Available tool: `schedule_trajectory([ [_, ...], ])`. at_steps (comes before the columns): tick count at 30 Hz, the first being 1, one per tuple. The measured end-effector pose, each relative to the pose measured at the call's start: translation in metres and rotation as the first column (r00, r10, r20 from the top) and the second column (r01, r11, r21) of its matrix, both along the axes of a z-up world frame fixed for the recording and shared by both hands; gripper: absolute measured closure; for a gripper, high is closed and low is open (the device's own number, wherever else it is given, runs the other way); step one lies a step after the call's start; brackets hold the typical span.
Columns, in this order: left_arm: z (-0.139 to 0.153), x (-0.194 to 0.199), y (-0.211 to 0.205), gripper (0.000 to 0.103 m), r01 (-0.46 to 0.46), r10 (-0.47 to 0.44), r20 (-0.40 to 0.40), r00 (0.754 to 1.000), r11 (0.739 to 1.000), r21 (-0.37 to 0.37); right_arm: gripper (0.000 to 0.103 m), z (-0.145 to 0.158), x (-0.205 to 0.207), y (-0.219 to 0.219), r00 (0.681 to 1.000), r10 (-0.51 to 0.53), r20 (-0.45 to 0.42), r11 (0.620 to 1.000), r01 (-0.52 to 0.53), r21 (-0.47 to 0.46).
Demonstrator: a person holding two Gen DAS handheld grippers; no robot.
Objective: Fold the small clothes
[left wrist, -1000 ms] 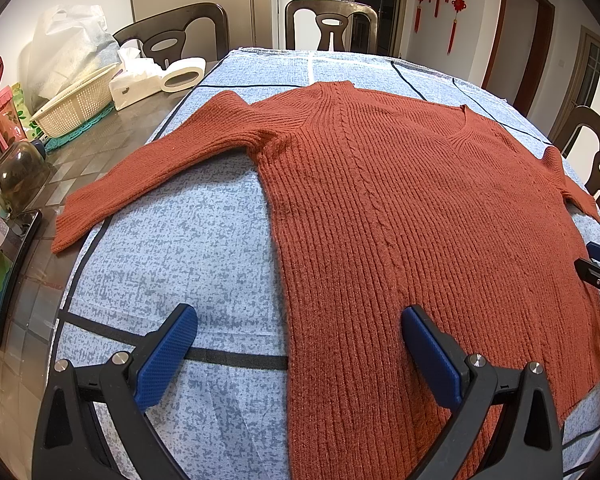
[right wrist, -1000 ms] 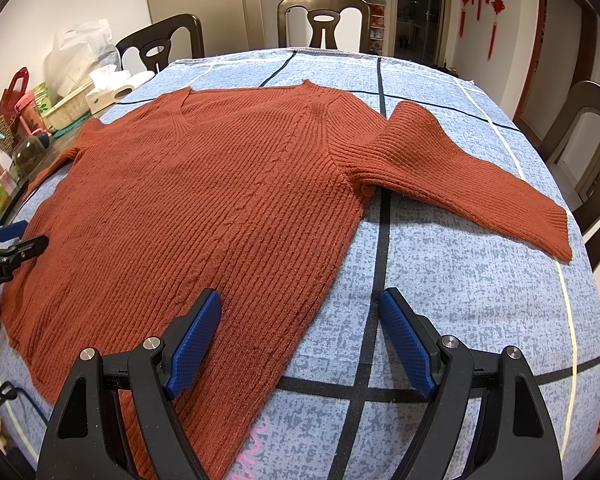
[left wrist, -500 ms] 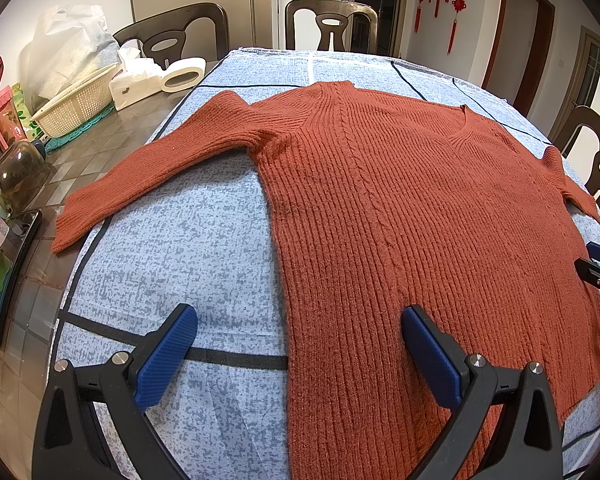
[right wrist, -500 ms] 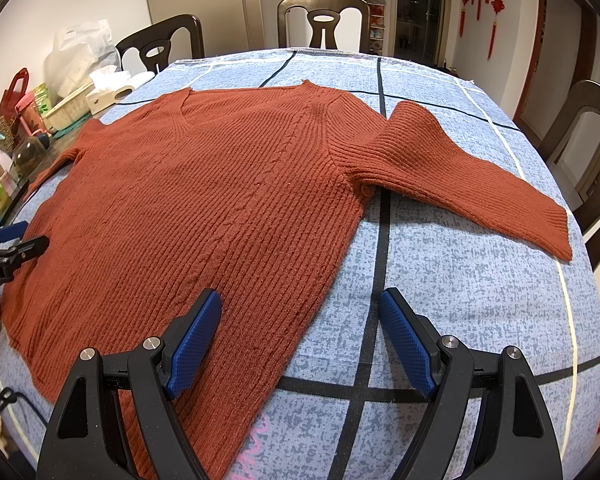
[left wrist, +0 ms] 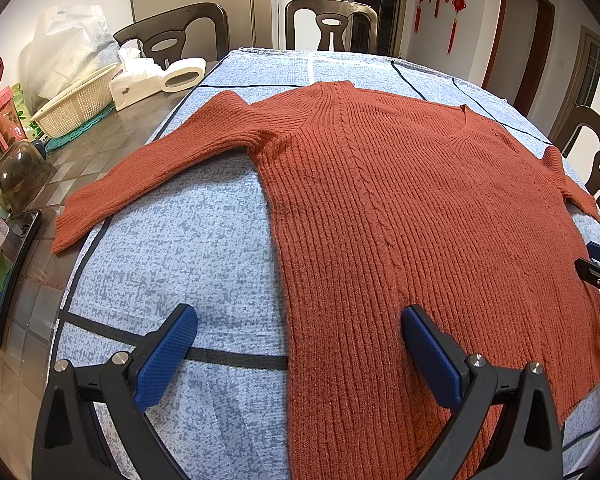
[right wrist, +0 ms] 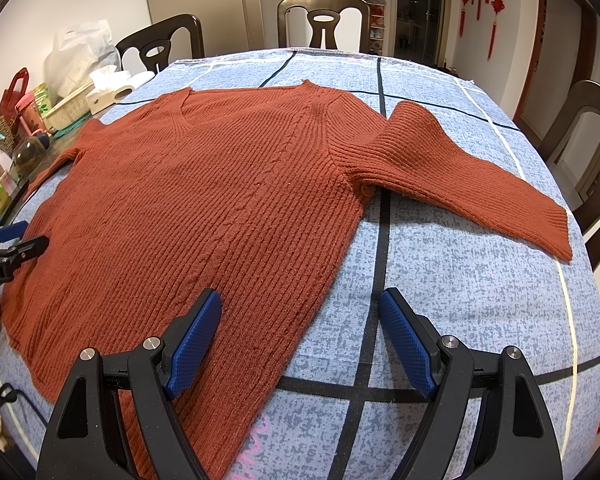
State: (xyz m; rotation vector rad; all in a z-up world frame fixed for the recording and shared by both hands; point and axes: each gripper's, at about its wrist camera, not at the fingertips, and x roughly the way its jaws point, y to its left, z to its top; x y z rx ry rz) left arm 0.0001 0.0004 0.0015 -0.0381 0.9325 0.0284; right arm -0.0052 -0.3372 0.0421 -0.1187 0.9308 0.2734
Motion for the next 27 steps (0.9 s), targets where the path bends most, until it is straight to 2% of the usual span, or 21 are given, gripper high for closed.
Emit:
schedule_trajectory([
  [27,-0.0002,-0.0001,-0.0002,0.000,0.000,0.000,0.000,1.000,1.000,0.000,0.022,0.0010,0.0001,-0.0001,1.000,0.000,0.000,1.000,0.000,-0.003],
])
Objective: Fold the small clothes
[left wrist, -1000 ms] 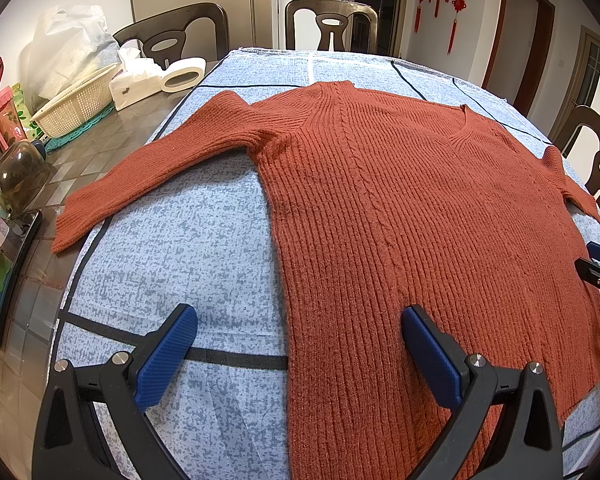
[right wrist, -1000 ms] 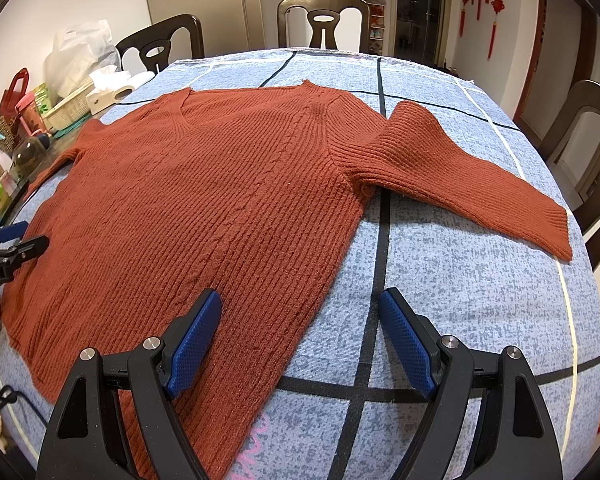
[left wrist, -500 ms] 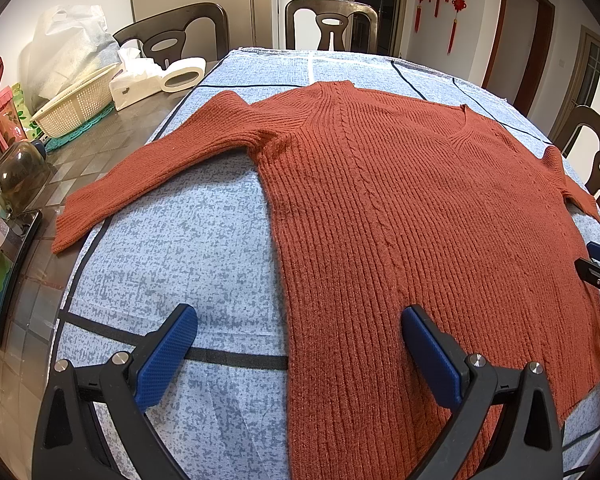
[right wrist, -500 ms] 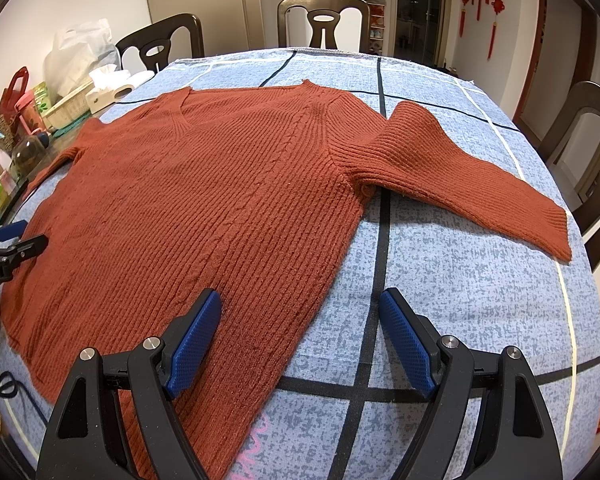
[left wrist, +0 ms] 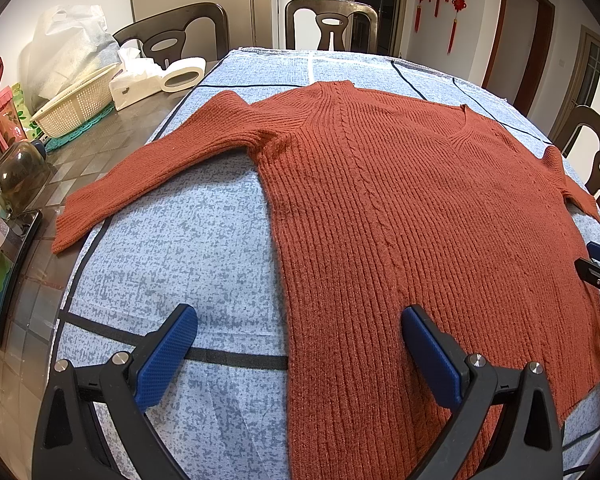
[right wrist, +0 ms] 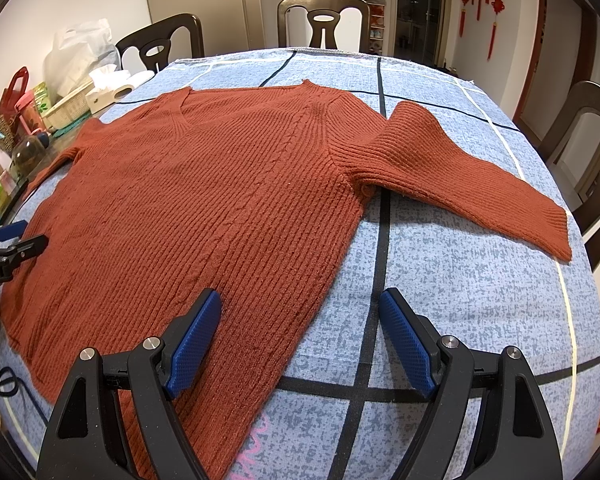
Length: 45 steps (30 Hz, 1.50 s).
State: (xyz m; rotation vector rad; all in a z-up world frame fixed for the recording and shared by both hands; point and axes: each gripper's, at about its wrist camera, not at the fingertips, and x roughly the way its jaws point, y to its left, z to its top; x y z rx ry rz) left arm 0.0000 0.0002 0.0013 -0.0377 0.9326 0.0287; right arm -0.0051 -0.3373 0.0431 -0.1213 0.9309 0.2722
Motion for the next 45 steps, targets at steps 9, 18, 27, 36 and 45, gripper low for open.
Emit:
schedule_trajectory([
  [9,0.000,0.000,0.000,0.000,0.000,0.000,0.000,1.000,1.000,0.001,0.022,0.000,0.000,0.001,1.000,0.000,0.000,1.000,0.000,0.000],
  [18,0.001,-0.001,0.002,0.001,0.002,-0.002,0.000,1.000,1.000,-0.010,0.022,0.000,0.002,0.000,1.000,-0.013,-0.003,1.000,0.013,0.009],
  [27,0.018,-0.001,0.015,0.005,-0.006,0.007,0.048,0.999,1.000,-0.022,0.022,0.015,-0.006,0.009,0.999,-0.033,0.022,0.999,0.032,0.020],
  [36,0.027,0.017,0.094,0.013,-0.180,0.183,0.086,0.979,0.983,-0.045,0.022,0.028,0.013,0.031,0.998,0.000,0.061,1.000,0.000,0.000],
  [45,0.013,0.035,0.179,0.028,-0.401,0.405,0.071,0.912,0.914,-0.068,0.022,0.025,0.040,0.049,0.997,0.042,0.058,0.999,-0.042,-0.001],
])
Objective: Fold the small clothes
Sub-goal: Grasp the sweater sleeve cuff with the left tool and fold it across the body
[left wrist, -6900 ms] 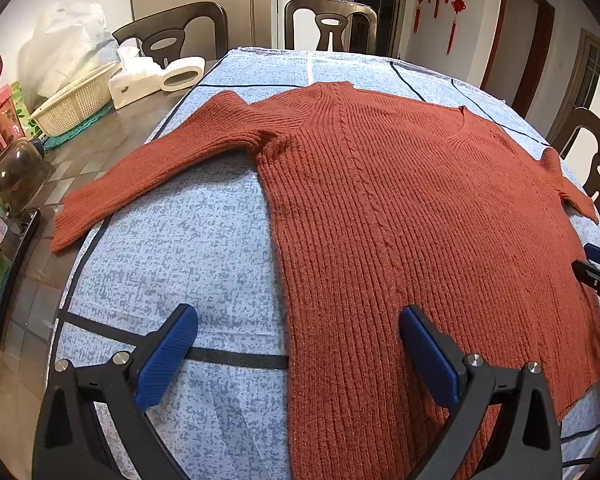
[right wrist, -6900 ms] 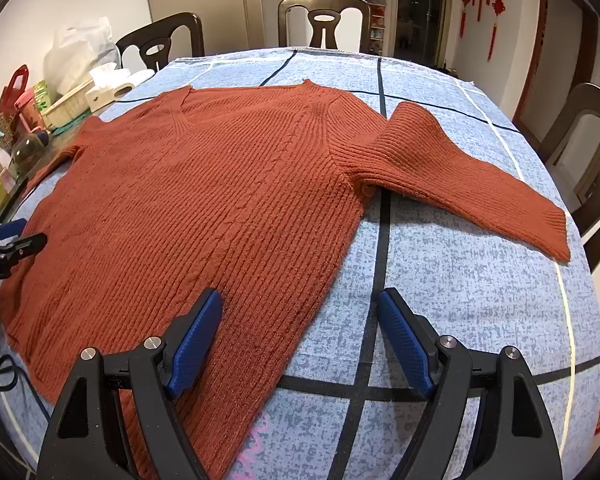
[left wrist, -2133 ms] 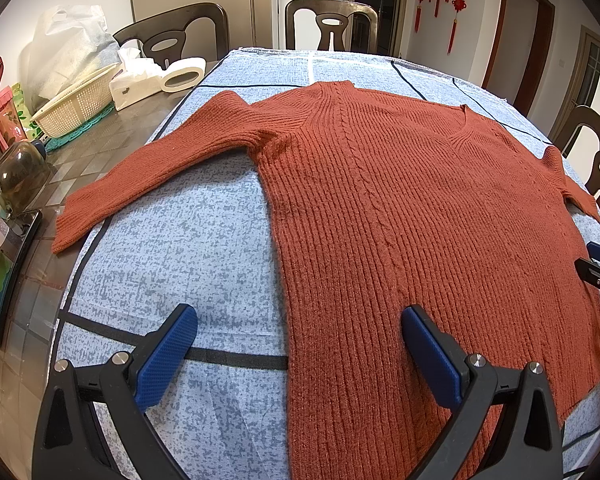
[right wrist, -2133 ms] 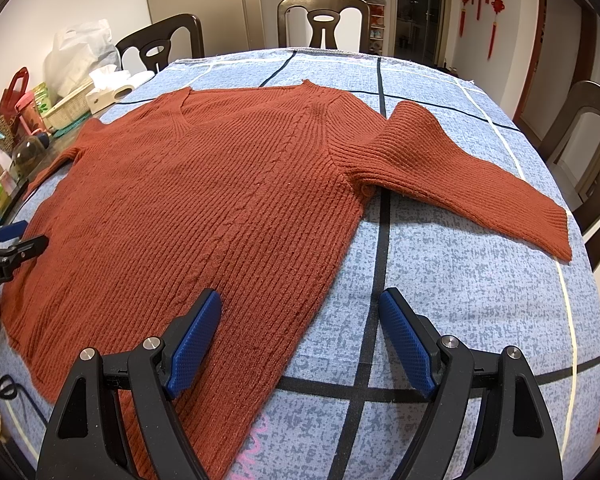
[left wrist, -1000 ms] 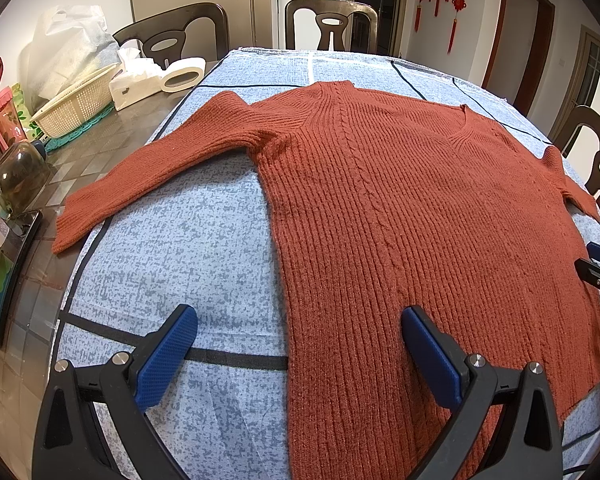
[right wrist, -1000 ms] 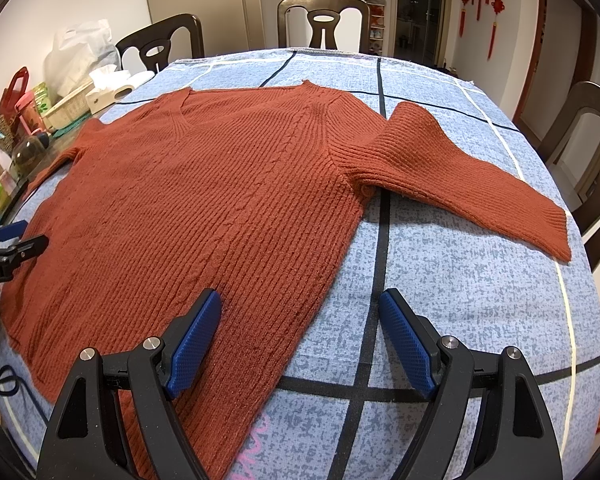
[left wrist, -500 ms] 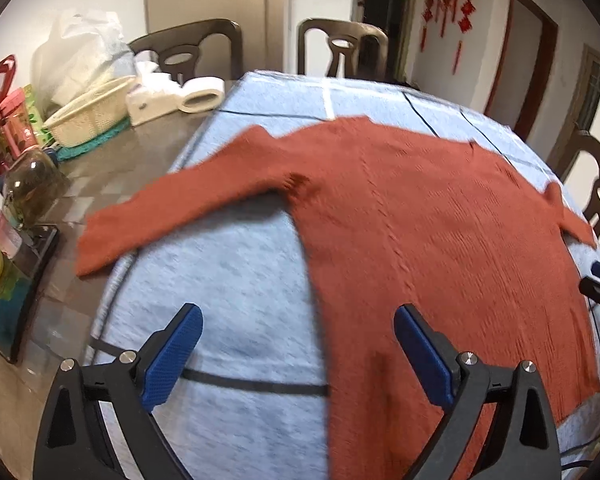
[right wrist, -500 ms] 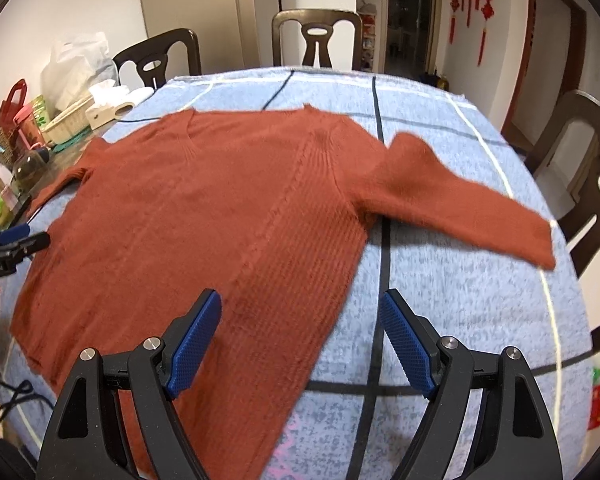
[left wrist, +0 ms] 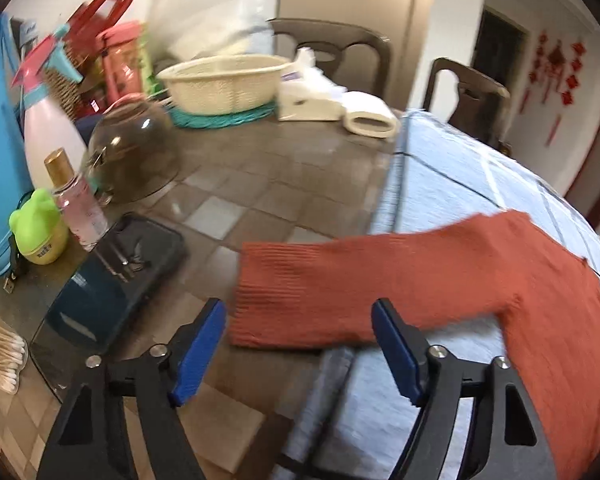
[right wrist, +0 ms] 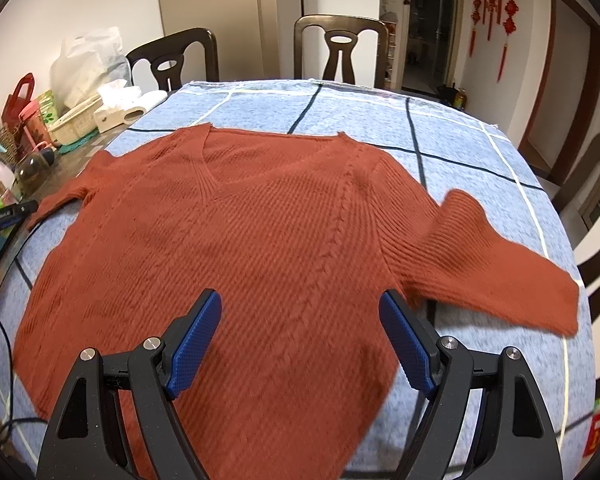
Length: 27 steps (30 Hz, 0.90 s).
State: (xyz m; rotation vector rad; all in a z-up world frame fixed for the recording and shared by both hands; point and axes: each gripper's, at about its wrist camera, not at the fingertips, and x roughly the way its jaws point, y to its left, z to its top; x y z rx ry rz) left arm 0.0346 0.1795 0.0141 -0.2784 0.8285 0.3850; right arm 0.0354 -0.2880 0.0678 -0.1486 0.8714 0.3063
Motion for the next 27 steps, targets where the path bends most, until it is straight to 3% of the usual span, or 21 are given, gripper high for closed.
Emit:
schedule_trajectory([
  [5,-0.016,0.012,0.009,0.039,-0.024,0.023,-0.059,0.998,0.999,-0.021,0.022,-0.007,0.011,0.003,1.000,0.008,-0.021,1.000,-0.008,-0.005],
  [8,-0.015,0.014,0.006,0.044,-0.017,0.018,-0.058,0.998,1.000,0.015,0.022,-0.011,0.014,0.003,0.999,0.007,-0.032,1.000,-0.007,-0.010],
  [10,-0.014,0.016,0.004,0.055,-0.007,0.009,-0.058,0.998,1.000,0.021,0.022,-0.014,0.017,0.002,0.999,0.003,-0.042,1.000,-0.003,-0.012],
  [12,-0.013,0.017,0.002,0.079,0.015,-0.014,-0.051,0.999,1.000,0.013,0.022,-0.018,0.018,0.001,0.999,-0.001,-0.052,1.000,0.000,-0.017],
  [14,-0.011,0.020,0.000,0.092,0.046,-0.046,-0.046,0.998,0.999,-0.014,0.022,-0.024,0.019,0.000,0.998,-0.005,-0.061,0.999,0.003,-0.035],
  [18,0.000,0.023,-0.004,0.094,0.090,-0.091,-0.031,0.995,0.995,-0.034,0.022,-0.027,0.016,0.000,0.999,0.005,-0.036,0.999,-0.007,-0.041],
  [22,0.035,0.024,-0.017,0.094,0.160,-0.157,0.050,0.986,0.985,-0.062,0.022,-0.027,0.017,-0.002,0.999,0.007,-0.039,0.999,-0.008,-0.033],
  [27,0.084,0.037,-0.062,0.094,0.308,-0.296,0.160,0.942,0.950,-0.055,0.021,-0.028,0.019,-0.002,0.999,0.012,-0.040,0.999,-0.014,-0.033],
])
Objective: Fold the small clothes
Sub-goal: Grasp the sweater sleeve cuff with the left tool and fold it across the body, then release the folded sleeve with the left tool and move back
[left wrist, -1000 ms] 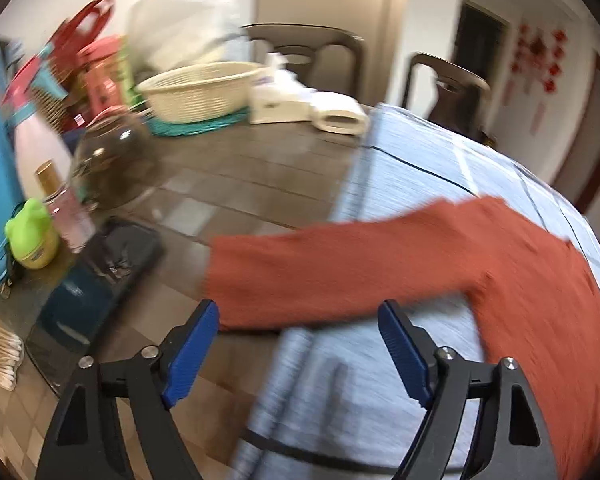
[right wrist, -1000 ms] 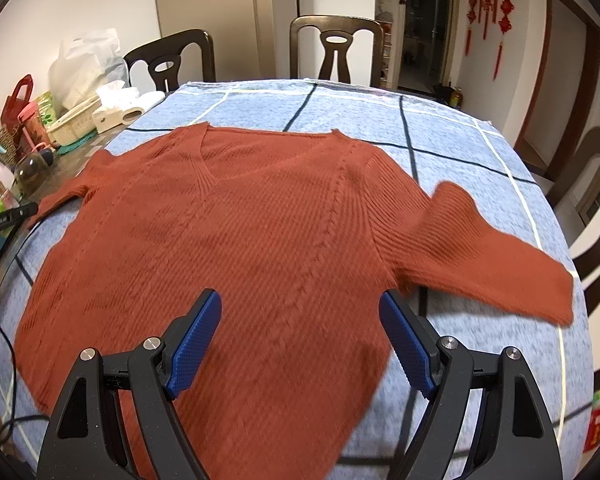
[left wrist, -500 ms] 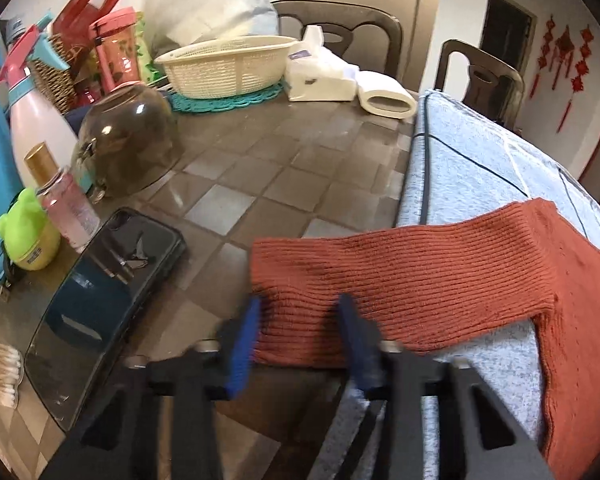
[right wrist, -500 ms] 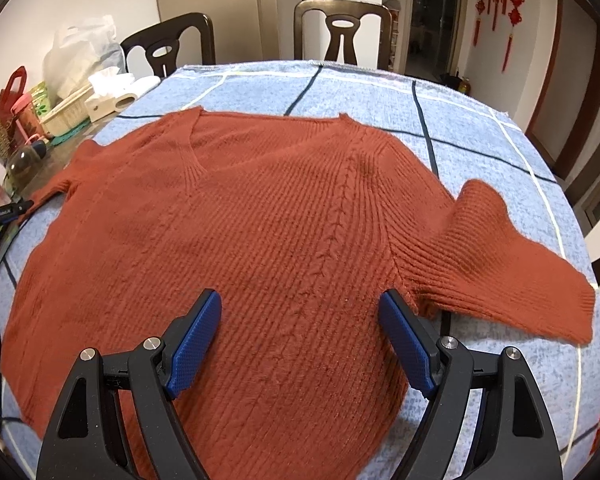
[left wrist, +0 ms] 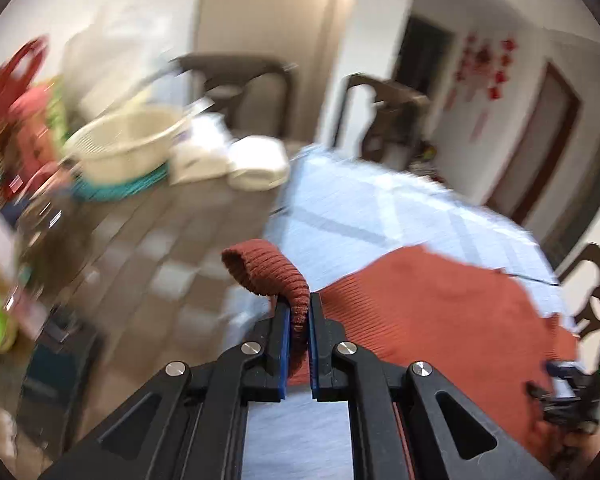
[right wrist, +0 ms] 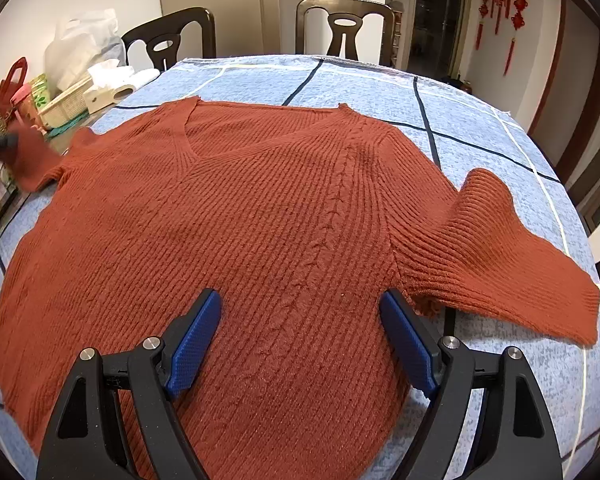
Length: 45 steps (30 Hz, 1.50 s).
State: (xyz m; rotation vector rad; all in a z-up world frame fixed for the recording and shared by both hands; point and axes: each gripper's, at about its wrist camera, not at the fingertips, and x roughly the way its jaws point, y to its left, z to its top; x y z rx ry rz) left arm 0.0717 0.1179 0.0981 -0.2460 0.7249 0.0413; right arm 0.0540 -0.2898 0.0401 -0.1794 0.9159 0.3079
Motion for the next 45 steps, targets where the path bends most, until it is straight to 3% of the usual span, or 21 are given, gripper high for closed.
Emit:
schedule_trajectory([
  [3,0.015,0.020,-0.041,0.094,0.118,-0.117,0.041,0.992,0.993,-0.024,0.021,0.000,0.000,0.000,1.000,0.000,0.000,1.000,0.000,0.000],
  [7,0.015,0.051,-0.093,0.094,0.264,-0.260,0.056,0.964,0.961,-0.086,0.021,0.000,0.000,0.001,1.000,0.000,-0.002,1.000,0.000,0.005],
  [13,-0.022,0.081,-0.157,0.093,0.423,-0.440,-0.013,0.898,0.871,-0.252,0.020,0.000,0.001,0.000,1.000,0.000,-0.003,1.000,0.000,0.008],
  [17,-0.034,0.075,-0.173,0.085,0.486,-0.520,-0.035,0.854,0.819,-0.304,0.020,-0.001,0.001,0.000,1.000,0.000,-0.002,1.000,0.000,0.007],
  [19,-0.022,0.066,-0.157,0.078,0.472,-0.491,0.013,0.871,0.830,-0.297,0.020,0.000,0.002,-0.001,1.000,0.000,-0.003,1.000,0.000,0.010],
  [21,-0.012,0.063,-0.133,0.067,0.428,-0.431,0.053,0.901,0.861,-0.275,0.020,0.000,0.002,-0.002,1.000,0.000,-0.004,1.000,0.000,0.020],
  [24,-0.010,0.063,-0.098,0.067,0.319,-0.312,0.069,0.948,0.930,-0.183,0.022,0.005,-0.001,-0.008,1.000,-0.008,-0.017,0.999,0.009,0.040],
  [27,-0.027,0.067,-0.074,0.067,0.244,-0.242,0.034,0.970,0.958,-0.149,0.028,0.020,-0.002,-0.010,1.000,-0.006,-0.020,0.993,0.009,0.122],
  [31,-0.059,0.066,-0.063,0.067,0.194,-0.203,-0.029,0.979,0.963,-0.186,0.038,0.038,0.009,0.004,0.999,0.025,-0.026,0.981,-0.019,0.193],
  [36,-0.065,0.062,-0.075,0.067,0.185,-0.189,-0.070,0.980,0.981,-0.064,0.042,0.027,0.043,0.039,0.995,0.061,-0.073,0.983,-0.047,0.175],
  [39,-0.071,0.062,-0.072,0.067,0.167,-0.171,-0.093,0.981,0.985,-0.048,0.060,0.010,0.065,0.051,0.989,0.059,-0.136,0.986,-0.036,0.165],
  [41,-0.076,0.062,-0.073,0.067,0.171,-0.173,-0.111,0.979,0.985,-0.033,0.068,0.007,0.069,0.053,0.991,0.054,-0.122,0.988,-0.035,0.151],
  [42,-0.079,0.063,-0.073,0.072,0.176,-0.179,-0.121,0.976,0.984,-0.033,0.088,0.008,0.070,0.057,0.991,0.068,-0.117,0.988,-0.050,0.148],
  [43,-0.081,0.062,-0.076,0.078,0.186,-0.189,-0.120,0.975,0.982,-0.035,0.099,0.009,0.072,0.058,0.990,0.076,-0.121,0.986,-0.056,0.156],
  [45,-0.079,0.063,-0.079,0.092,0.203,-0.205,-0.108,0.973,0.979,-0.024,0.099,0.011,0.074,0.061,0.987,0.100,-0.124,0.983,-0.078,0.167],
])
